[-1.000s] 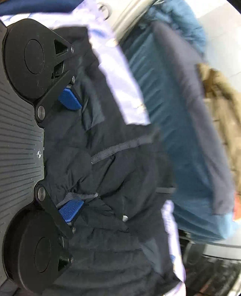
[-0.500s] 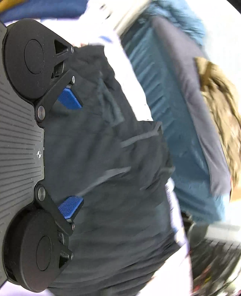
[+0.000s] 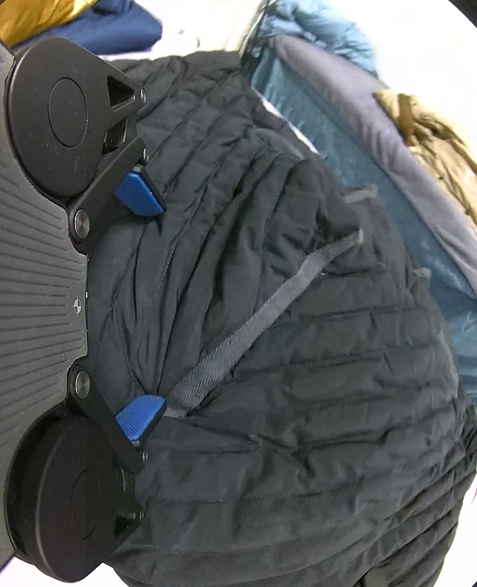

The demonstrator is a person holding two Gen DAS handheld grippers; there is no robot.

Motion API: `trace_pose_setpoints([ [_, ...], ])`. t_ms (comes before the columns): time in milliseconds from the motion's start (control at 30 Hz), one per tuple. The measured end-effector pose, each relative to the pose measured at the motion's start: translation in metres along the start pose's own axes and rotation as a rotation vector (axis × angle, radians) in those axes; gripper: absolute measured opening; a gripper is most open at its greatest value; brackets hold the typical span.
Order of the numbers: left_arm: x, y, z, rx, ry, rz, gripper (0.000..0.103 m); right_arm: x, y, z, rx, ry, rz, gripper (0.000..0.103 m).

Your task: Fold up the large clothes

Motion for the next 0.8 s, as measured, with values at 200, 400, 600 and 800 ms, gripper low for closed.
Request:
trace_pose_setpoints([
  [200, 0.003, 0.02, 0.008, -0.064, 0.018, -0.054, 0.103, -0.023, 0.013, -0.004, -0.018, -0.059, 0.063, 0.052],
  [400, -0.037, 0.079, 0.005, -0.372, -0.045, -0.213, 0.103, -0.06, 0.077, -0.001, -0.243, -0.11, 0.109, 0.039],
  [600, -0.079, 0.172, -0.019, -0.598, -0.141, -0.176, 0.103, -0.09, 0.195, -0.013, -0.672, -0.157, 0.154, 0.038],
  [800, -0.114, 0.285, -0.067, -0.898, -0.215, -0.068, 0.103, -0.076, 0.299, -0.082, -1.173, -0.117, 0.07, 0.038],
])
Point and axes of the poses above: each gripper's, at about its wrist camera, not at the fingertips, and x roughly the way its jaws point, y to its left, z to its top, the point moved 4 cm from there along x, roughly the way its jaws point, and after that the axes turned 14 degrees about -x, right-handed, at the moved point
